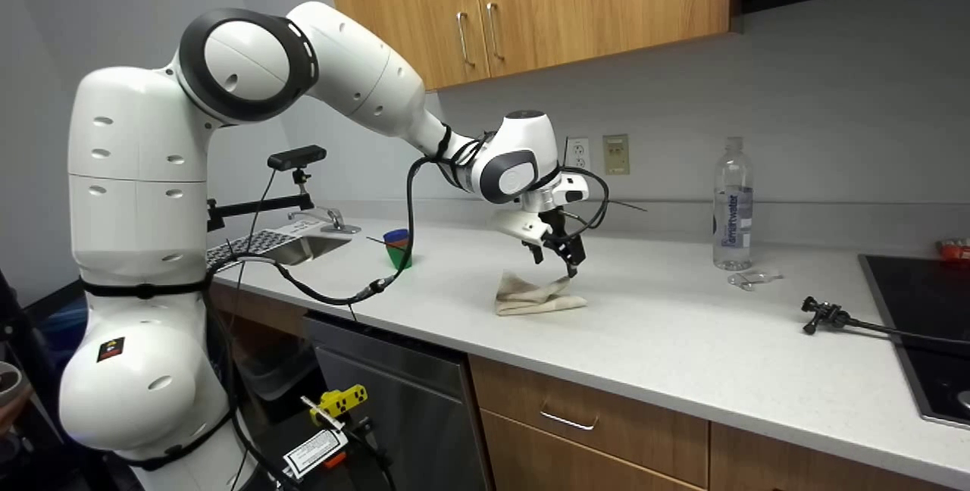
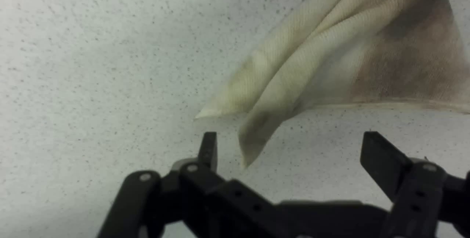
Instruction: Unfold the towel
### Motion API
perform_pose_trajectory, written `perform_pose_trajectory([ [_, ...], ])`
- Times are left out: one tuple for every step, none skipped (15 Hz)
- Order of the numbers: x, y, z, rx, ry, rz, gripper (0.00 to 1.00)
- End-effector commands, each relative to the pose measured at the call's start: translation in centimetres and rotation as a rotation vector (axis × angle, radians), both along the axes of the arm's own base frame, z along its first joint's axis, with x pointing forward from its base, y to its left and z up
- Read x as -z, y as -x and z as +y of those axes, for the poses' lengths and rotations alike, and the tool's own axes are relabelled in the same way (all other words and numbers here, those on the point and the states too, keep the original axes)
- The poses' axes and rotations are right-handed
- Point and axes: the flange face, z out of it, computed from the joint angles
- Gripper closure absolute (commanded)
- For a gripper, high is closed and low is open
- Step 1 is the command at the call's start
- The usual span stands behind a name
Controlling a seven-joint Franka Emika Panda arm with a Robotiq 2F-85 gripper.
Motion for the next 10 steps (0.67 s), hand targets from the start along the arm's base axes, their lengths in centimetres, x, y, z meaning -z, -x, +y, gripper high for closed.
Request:
perform_pose_trajectory([
  [0.7,-1.7,0.2,-0.027,-0.041,0.004,0.0],
  [1.2,-1.7,0.3,-0.032,-0.035,0.01,0.0],
  [1.5,-1.6,0.6,-0.039,-0.031,0.017,0.0],
  [2.0,-1.5,0.6,-0.045,-0.025,0.025,0.0],
  [2.3,-1.3,0.7,-0.048,-0.023,0.031,0.0],
  [2.6,-1.2,0.7,-0.051,-0.018,0.036,0.0],
  [2.9,-1.1,0.7,-0.052,-0.015,0.04,0.0],
  [3.1,-1.1,0.6,-0.05,-0.013,0.044,0.0],
  [3.3,-1.1,0.5,-0.048,-0.01,0.045,0.03],
  [3.4,-1.2,0.4,-0.046,-0.012,0.047,0.08],
])
